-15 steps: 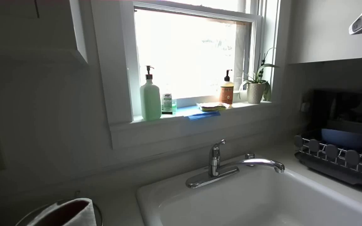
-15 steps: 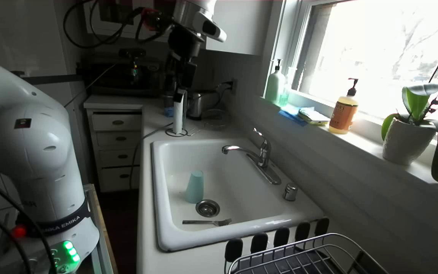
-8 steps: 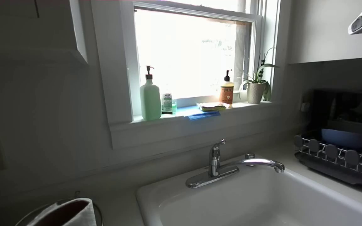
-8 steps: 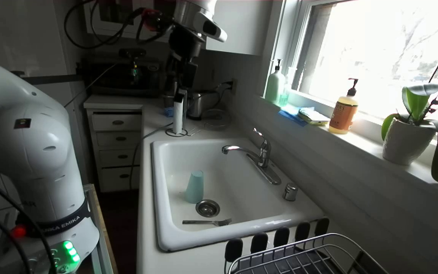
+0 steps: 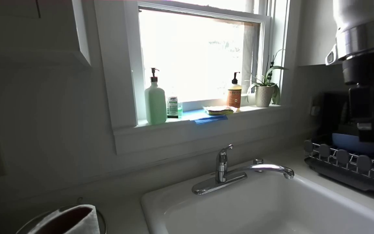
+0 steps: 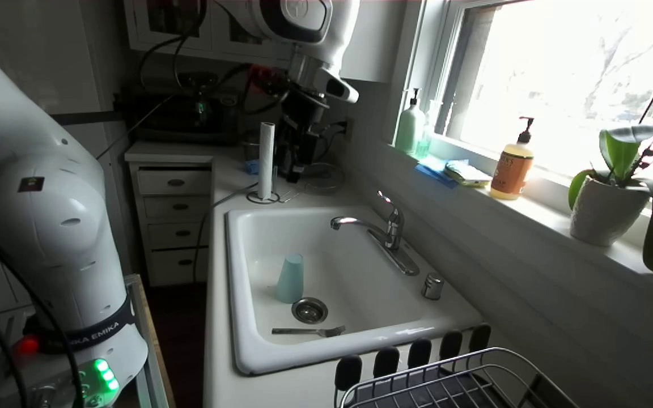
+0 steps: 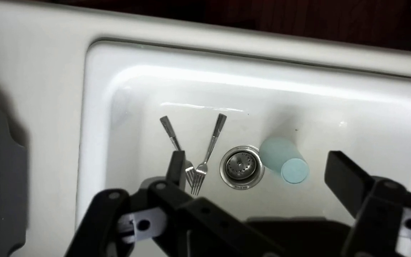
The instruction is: Place the cup from the sink on the dishrack
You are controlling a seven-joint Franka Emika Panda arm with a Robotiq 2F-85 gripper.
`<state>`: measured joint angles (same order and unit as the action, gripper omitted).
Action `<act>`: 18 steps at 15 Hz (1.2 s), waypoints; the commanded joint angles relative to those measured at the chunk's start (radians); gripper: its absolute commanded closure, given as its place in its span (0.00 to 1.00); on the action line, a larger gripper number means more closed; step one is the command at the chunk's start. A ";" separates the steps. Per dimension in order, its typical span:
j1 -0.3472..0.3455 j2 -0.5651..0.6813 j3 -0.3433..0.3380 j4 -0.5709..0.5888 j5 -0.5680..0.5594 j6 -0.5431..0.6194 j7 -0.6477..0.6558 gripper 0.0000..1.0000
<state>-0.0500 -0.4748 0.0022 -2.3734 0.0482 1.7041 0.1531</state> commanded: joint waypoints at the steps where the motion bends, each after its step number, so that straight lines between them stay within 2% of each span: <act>1: 0.021 0.116 0.054 -0.031 0.004 0.127 0.073 0.00; 7: 0.073 0.341 0.117 -0.064 -0.008 0.324 0.165 0.00; 12: 0.119 0.545 0.121 -0.032 0.000 0.533 0.134 0.00; 14: 0.124 0.613 0.112 0.003 0.031 0.565 0.095 0.00; 15: 0.129 0.542 0.110 -0.049 0.006 0.545 0.129 0.00; 18: 0.130 0.573 0.106 -0.040 0.007 0.552 0.126 0.00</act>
<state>0.0653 0.0980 0.1235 -2.4146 0.0531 2.2579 0.2811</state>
